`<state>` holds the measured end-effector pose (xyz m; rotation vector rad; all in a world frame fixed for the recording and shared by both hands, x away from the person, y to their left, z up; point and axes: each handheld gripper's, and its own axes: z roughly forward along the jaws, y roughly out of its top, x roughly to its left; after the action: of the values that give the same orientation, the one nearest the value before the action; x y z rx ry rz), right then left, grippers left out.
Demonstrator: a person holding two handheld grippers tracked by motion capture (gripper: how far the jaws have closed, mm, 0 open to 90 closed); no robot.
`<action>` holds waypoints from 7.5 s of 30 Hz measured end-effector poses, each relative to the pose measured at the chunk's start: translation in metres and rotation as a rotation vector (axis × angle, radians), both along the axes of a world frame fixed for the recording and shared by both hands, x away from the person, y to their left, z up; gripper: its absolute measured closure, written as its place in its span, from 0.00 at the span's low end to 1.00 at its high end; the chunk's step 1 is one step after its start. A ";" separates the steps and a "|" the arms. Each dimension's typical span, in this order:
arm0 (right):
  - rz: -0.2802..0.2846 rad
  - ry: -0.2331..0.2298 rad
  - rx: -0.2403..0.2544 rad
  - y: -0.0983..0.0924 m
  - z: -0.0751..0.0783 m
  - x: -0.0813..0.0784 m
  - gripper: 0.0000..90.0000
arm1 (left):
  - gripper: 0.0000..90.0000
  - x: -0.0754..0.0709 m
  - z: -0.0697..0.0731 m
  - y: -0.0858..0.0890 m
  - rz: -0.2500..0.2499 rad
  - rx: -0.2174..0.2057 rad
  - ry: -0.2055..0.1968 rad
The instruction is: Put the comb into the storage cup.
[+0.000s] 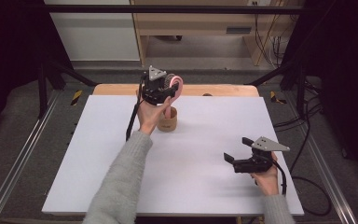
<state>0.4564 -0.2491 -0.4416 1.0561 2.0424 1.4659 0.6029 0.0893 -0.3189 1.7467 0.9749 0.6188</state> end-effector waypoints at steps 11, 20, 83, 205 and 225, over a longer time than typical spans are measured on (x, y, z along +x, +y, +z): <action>0.001 0.000 -0.002 0.001 0.000 0.000 0.00 | 0.70 -0.002 -0.012 0.000 0.002 0.019 0.004; 0.001 0.000 -0.002 0.001 0.000 0.000 0.00 | 0.70 -0.007 -0.016 -0.002 -0.004 0.023 -0.017; 0.004 -0.004 -0.007 0.004 0.000 0.000 0.00 | 0.69 -0.035 -0.029 -0.023 -0.050 0.145 -0.151; -0.006 -0.004 -0.004 0.005 0.000 -0.001 0.00 | 0.00 -0.133 -0.080 0.151 -0.085 -0.073 -0.110; -0.013 -0.008 -0.007 0.003 -0.004 -0.002 0.00 | 0.00 -0.146 -0.119 0.187 -0.040 -0.057 -0.057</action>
<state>0.4548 -0.2460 -0.4452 1.0573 2.0299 1.4527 0.4569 0.2760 -0.4382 1.6855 0.9080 0.6061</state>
